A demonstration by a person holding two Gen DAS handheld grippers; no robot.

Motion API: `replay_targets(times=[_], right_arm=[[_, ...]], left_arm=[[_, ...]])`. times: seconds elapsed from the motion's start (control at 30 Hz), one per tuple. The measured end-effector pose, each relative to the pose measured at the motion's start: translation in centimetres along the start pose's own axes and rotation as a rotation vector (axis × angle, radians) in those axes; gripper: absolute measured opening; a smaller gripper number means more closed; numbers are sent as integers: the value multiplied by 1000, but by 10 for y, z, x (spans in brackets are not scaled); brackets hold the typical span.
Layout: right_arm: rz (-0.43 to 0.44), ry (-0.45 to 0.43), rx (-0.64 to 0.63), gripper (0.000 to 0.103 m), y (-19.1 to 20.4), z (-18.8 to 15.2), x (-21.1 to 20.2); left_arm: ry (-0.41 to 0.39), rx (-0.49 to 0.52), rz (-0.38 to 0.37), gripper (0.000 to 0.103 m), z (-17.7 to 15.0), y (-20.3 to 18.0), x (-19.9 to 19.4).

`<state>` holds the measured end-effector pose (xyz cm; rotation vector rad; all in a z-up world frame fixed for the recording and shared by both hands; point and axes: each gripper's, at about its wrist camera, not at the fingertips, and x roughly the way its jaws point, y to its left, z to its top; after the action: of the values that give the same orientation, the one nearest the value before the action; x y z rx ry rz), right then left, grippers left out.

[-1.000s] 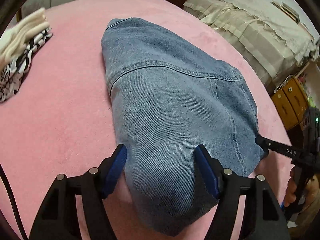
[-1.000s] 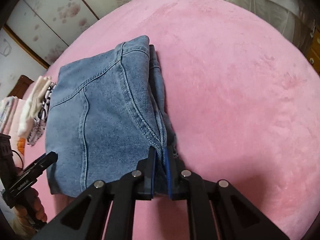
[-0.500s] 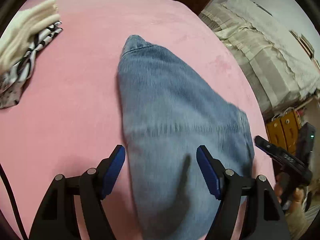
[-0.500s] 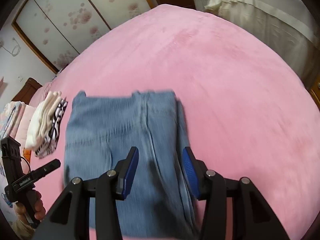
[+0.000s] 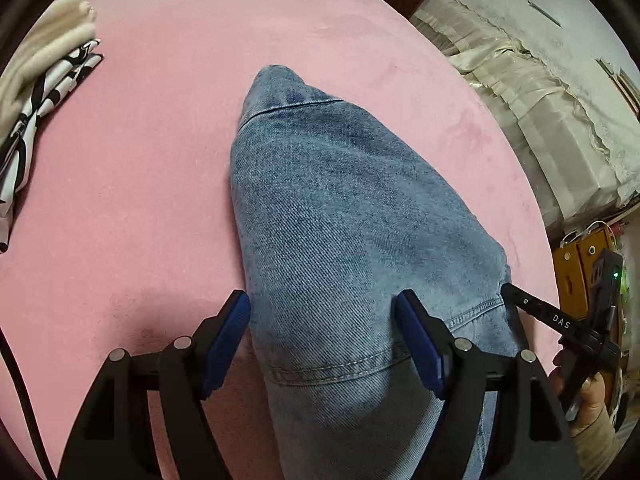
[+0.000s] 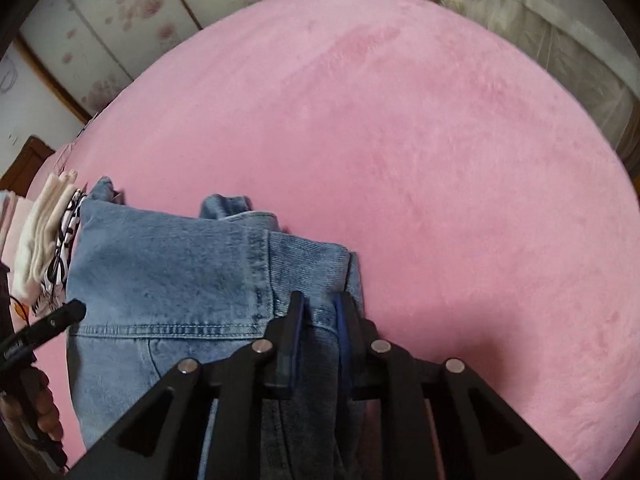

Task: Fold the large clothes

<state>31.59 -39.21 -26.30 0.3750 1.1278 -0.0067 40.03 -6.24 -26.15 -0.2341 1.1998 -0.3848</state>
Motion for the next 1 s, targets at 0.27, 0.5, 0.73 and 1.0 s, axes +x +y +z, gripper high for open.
replay_targets(times=[0.27, 0.5, 0.73, 1.0], right_arm=[[-2, -10, 10, 34, 6, -7, -22], [37, -5, 42, 42, 14, -14, -60], [60, 2, 50, 66, 28, -25, -104], [6, 23, -87, 86, 54, -37, -131]], left_arm=[[10, -38, 33, 76, -3, -4, -10], [40, -42, 77, 76, -2, -19, -42], [70, -16, 65, 90, -13, -36, -86], [110, -48, -16, 102, -32, -49, -116]])
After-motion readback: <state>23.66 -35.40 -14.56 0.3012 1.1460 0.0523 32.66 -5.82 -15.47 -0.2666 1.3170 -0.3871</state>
